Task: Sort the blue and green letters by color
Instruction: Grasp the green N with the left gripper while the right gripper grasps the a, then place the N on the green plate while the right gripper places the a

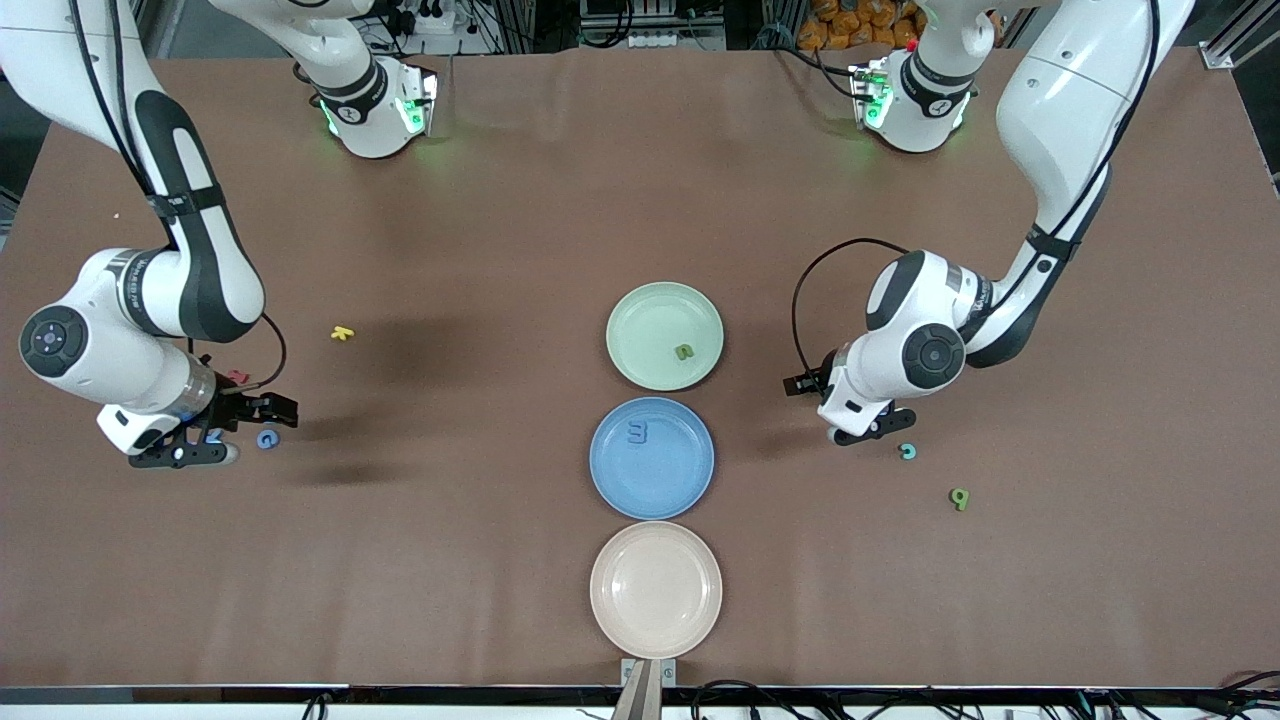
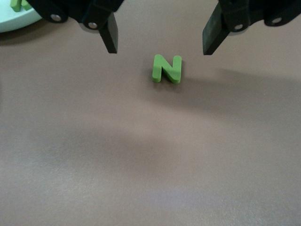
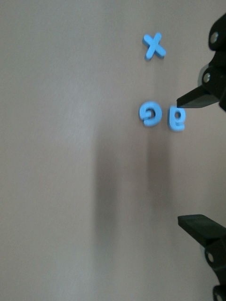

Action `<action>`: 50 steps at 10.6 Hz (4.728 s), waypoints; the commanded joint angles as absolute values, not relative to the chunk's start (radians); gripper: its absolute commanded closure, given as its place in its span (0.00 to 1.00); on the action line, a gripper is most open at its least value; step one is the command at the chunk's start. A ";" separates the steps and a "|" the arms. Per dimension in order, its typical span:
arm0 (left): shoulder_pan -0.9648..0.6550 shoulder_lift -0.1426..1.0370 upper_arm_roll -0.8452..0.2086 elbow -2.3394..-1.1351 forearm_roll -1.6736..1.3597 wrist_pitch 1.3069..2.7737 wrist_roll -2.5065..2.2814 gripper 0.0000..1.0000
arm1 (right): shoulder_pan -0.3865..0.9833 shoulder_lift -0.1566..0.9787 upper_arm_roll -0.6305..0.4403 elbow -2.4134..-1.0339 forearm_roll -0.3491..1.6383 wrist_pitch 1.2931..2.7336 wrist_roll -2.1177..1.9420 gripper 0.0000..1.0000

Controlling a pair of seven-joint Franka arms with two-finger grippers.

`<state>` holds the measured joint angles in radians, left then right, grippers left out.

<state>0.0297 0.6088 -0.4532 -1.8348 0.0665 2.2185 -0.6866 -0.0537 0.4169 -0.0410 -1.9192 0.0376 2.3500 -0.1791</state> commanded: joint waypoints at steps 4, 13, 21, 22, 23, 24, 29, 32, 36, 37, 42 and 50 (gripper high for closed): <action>0.032 0.637 -0.456 -1.842 0.129 2.221 -0.689 0.26 | -0.184 0.448 -0.025 -2.031 0.026 2.528 -0.279 0.00; 0.035 0.680 -0.454 -1.832 0.162 2.223 -0.684 0.30 | -0.181 0.545 -0.023 -2.101 0.040 2.695 -0.201 0.12; 0.034 0.706 -0.454 -1.812 0.161 2.232 -0.681 0.79 | -0.175 0.538 0.003 -2.095 0.040 2.689 -0.084 0.77; 0.034 0.704 -0.454 -1.812 0.161 2.232 -0.690 0.94 | -0.175 0.534 0.003 -2.094 0.040 2.686 -0.083 0.79; 0.034 0.701 -0.454 -1.810 0.161 2.232 -0.698 1.00 | -0.173 0.531 0.006 -2.091 0.040 2.675 -0.084 0.80; 0.034 0.698 -0.456 -1.810 0.160 2.232 -0.699 1.00 | -0.173 0.525 0.008 -2.091 0.040 2.671 -0.084 0.80; 0.011 0.678 -0.466 -1.658 0.030 2.040 -0.709 1.00 | -0.160 0.502 0.028 -2.054 0.040 2.610 -0.006 0.80; -0.095 0.686 -0.503 -1.631 0.009 2.045 -0.958 1.00 | -0.068 0.491 0.028 -1.978 0.041 2.528 0.153 0.80; -0.306 0.745 -0.486 -1.589 0.011 2.181 -1.187 1.00 | 0.116 0.518 0.029 -1.881 0.087 2.530 0.408 0.79; -0.336 0.761 -0.485 -1.589 0.012 2.219 -1.216 1.00 | 0.161 0.531 0.028 -1.849 0.131 2.530 0.438 0.79; -0.437 0.775 -0.405 -1.588 0.012 2.293 -1.295 0.01 | 0.356 0.707 0.029 -1.611 0.235 2.552 0.629 0.79; -0.281 0.606 -0.405 -1.588 0.023 2.142 -0.984 0.00 | 0.538 0.810 0.041 -1.465 0.236 2.670 0.826 0.79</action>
